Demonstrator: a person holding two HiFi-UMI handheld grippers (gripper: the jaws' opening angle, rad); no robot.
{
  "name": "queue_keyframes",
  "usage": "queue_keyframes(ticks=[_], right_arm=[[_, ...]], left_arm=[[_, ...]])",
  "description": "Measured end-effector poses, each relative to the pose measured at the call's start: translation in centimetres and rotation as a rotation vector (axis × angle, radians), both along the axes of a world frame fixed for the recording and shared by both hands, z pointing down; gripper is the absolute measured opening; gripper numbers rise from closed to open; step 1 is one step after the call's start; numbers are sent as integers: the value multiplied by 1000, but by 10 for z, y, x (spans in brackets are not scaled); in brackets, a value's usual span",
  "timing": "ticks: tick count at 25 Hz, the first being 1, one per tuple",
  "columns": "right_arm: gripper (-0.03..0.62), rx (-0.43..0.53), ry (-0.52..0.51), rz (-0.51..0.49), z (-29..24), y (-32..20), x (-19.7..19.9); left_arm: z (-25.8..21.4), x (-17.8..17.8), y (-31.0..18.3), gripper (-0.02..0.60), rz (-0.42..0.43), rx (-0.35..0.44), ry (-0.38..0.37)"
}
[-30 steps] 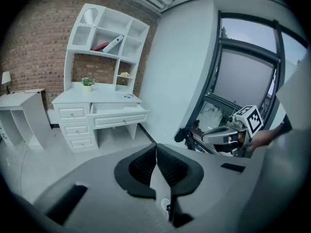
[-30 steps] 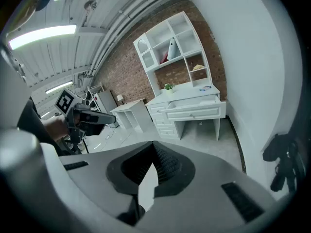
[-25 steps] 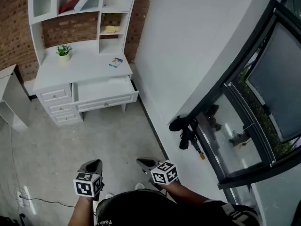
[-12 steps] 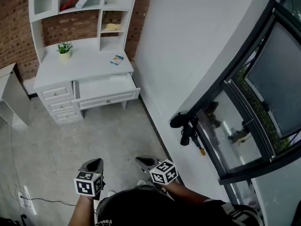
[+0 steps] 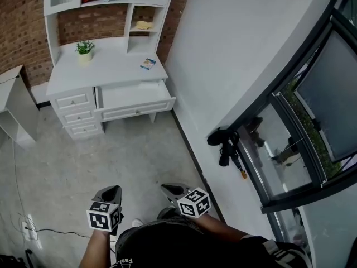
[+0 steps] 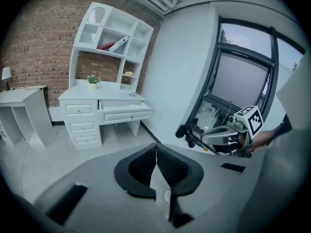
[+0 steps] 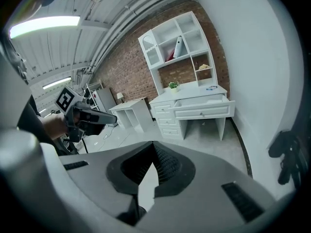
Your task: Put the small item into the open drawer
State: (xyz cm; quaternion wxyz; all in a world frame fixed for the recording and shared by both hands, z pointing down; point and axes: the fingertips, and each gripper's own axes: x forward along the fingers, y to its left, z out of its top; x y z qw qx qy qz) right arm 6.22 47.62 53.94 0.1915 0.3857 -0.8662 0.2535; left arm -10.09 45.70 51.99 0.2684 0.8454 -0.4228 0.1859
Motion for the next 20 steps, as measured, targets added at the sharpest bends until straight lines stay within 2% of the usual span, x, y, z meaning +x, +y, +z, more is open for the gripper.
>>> queue_keyframes(ticks=[5,12,20], right_arm=[[5,-17,12,12,5,2,-12],[5,-7,2,30,6,-21,-7],[5,11,-46,11,3,-88,-7]], left_arm=[[12,-17,3,18,-4,-27,14],[13,-12,-20,18,2,-18,18],[12,-4,-64,18,-4,-19,-26]])
